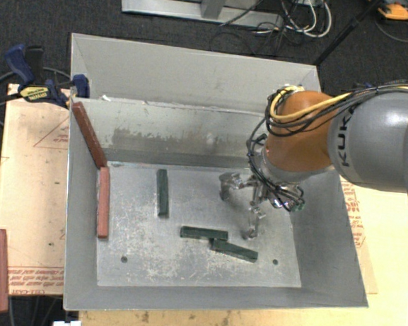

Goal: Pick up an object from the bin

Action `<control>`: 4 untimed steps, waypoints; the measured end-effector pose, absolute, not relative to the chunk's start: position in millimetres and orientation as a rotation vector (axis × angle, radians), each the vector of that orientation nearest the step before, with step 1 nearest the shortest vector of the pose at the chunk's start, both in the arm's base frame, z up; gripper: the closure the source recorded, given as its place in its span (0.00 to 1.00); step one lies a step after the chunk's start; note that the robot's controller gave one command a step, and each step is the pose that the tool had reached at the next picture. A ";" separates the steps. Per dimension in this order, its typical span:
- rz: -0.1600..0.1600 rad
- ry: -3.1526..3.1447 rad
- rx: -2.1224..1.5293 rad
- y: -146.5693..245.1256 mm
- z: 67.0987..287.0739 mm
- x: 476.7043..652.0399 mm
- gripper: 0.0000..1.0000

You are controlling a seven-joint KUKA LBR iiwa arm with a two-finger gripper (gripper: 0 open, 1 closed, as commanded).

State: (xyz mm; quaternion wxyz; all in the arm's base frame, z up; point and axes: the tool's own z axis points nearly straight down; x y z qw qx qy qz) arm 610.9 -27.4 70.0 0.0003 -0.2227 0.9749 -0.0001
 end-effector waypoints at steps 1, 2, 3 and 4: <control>0.006 3.060 -0.729 10.8 71.2 536.9 0.00; 0.003 3.135 -0.085 43.6 70.5 593.0 0.00; 0.002 3.136 -0.086 42.8 71.3 592.9 1.00; -0.001 3.132 0.001 -6.0 210.4 531.3 1.00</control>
Offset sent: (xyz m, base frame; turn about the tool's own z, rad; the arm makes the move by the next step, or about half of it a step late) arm -0.0713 0.0350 0.0018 -0.0150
